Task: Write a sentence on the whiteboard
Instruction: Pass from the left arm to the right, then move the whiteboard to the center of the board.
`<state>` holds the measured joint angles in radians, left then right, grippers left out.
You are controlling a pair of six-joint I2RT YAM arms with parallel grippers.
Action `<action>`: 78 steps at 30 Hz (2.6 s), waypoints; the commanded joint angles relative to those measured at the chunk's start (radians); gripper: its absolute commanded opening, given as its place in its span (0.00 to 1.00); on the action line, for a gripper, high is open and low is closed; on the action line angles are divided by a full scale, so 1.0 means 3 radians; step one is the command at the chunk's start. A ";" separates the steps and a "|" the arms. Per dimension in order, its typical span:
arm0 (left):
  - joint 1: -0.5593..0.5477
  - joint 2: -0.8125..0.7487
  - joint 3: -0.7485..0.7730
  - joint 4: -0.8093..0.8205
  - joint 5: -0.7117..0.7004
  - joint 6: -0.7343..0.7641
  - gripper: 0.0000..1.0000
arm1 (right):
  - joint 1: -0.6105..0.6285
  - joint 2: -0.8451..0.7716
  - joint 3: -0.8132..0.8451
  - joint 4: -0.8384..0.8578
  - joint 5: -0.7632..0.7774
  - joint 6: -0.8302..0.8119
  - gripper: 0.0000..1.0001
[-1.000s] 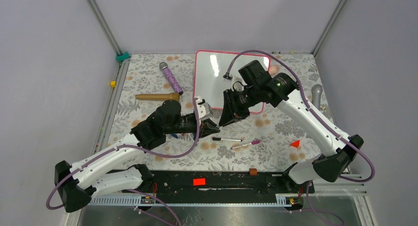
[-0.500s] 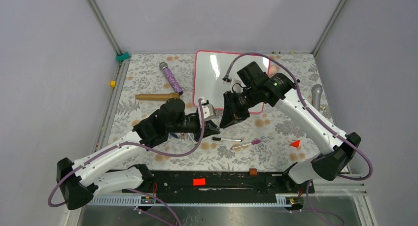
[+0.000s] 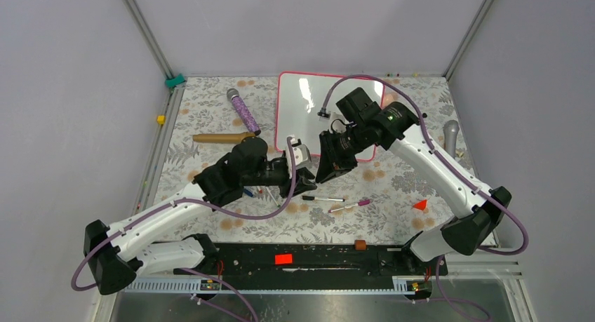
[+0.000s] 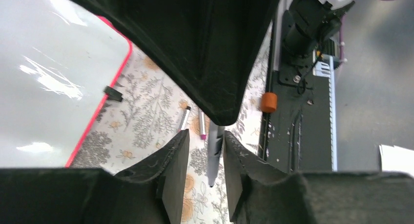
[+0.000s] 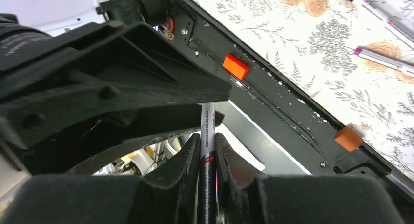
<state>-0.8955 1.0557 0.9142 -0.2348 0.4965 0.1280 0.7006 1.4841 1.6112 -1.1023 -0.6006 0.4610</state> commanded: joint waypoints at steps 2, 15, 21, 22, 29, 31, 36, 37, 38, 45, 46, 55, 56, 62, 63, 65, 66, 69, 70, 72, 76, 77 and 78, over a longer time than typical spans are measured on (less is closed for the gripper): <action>-0.0002 -0.0240 -0.0009 0.0545 -0.0375 -0.0130 0.40 | -0.0028 -0.0031 0.0214 -0.0396 0.0527 0.0043 0.00; 0.0003 -0.1087 -0.0521 0.0734 -0.1526 -0.0628 0.73 | -0.0378 -0.0686 -0.0044 -0.0509 0.1440 0.0390 0.00; 0.0026 -0.1163 -0.0510 0.0577 -0.2063 -0.0992 0.82 | -0.0561 -0.0865 -0.0249 -0.0284 0.1202 0.0519 0.00; 0.0044 -0.1160 -0.0492 0.0542 -0.2149 -0.1101 0.85 | -0.0585 -0.0884 -0.0270 -0.0264 0.1175 0.0546 0.00; 0.0753 -0.0743 0.0069 -0.0330 -0.1773 -0.2190 0.99 | -0.0667 -0.1124 -0.0468 -0.0179 0.1414 0.0639 0.00; 0.0950 -0.0555 0.0293 -0.0595 -0.1288 -0.2216 0.99 | -0.0667 -0.1237 -0.0567 -0.0133 0.1500 0.0666 0.00; 0.1105 -0.0383 0.0557 -0.1034 -0.0876 -0.2158 0.99 | -0.0667 -0.1583 -0.0899 0.0131 0.1651 0.0828 0.00; 0.1115 -0.0431 0.0514 -0.1028 -0.0844 -0.2186 0.99 | -0.0668 -0.1623 -0.0921 0.0157 0.1662 0.0841 0.00; 0.1137 -0.0508 0.0453 -0.1010 -0.0817 -0.2227 0.99 | -0.0668 -0.1646 -0.0923 0.0162 0.1667 0.0855 0.00; 0.1398 -0.0775 0.0176 -0.1004 -0.0357 -0.2449 0.99 | -0.0668 -0.1707 -0.1045 0.0285 0.1676 0.0961 0.00; 0.1399 -0.0767 0.0211 -0.1106 -0.0340 -0.2409 0.98 | -0.0667 -0.1709 -0.1075 0.0339 0.1644 0.0963 0.00; 0.1487 -0.0723 0.0205 -0.1491 -0.0192 -0.2113 0.95 | -0.0668 -0.1638 -0.0992 0.0564 0.1416 0.0577 0.00; 0.1502 -0.0714 0.0172 -0.1443 -0.0201 -0.2116 0.95 | -0.0668 -0.1648 -0.1009 0.0618 0.1403 0.0590 0.00; 0.1575 -0.0614 0.0178 -0.1280 -0.0079 -0.2108 0.94 | -0.0668 -0.1540 -0.1092 0.0485 0.1378 0.0675 0.00; 0.1583 -0.0597 0.0173 -0.1256 -0.0113 -0.2090 0.94 | -0.0668 -0.1543 -0.1071 0.0468 0.1412 0.0673 0.00; 0.1608 -0.0551 0.0160 -0.1253 -0.0259 -0.2065 0.94 | -0.0668 -0.1505 -0.0926 0.0290 0.1563 0.0615 0.00; 0.1627 -0.0522 0.0168 -0.1254 -0.0311 -0.2063 0.95 | -0.0670 -0.1483 -0.0862 0.0239 0.1605 0.0577 0.00; 0.1706 -0.0440 0.0170 -0.1146 -0.0314 -0.2129 0.96 | -0.0668 -0.1400 -0.0708 0.0163 0.1703 0.0466 0.00; 0.1730 -0.0384 0.0169 -0.1104 -0.0289 -0.2153 0.97 | -0.0666 -0.1376 -0.0700 0.0191 0.1712 0.0444 0.00; 0.1817 -0.0267 0.0195 -0.1081 -0.0268 -0.2245 0.97 | -0.0680 -0.1328 -0.0745 0.0308 0.1681 0.0406 0.00; 0.2081 -0.0050 0.0365 -0.1036 -0.0199 -0.2360 0.96 | -0.0863 -0.1164 -0.0792 0.0546 0.1557 0.0306 0.00; 0.2145 0.0016 0.0415 -0.1011 -0.0215 -0.2330 0.97 | -0.0970 -0.1135 -0.0805 0.0645 0.1459 0.0281 0.00; 0.2195 0.0090 0.0451 -0.0984 -0.0238 -0.2311 0.97 | -0.1078 -0.1103 -0.0820 0.0724 0.1387 0.0253 0.00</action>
<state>-0.2920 1.0340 0.9668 -0.6121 0.4232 -0.5526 0.4618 1.1179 1.3605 -0.9882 -0.1322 0.5880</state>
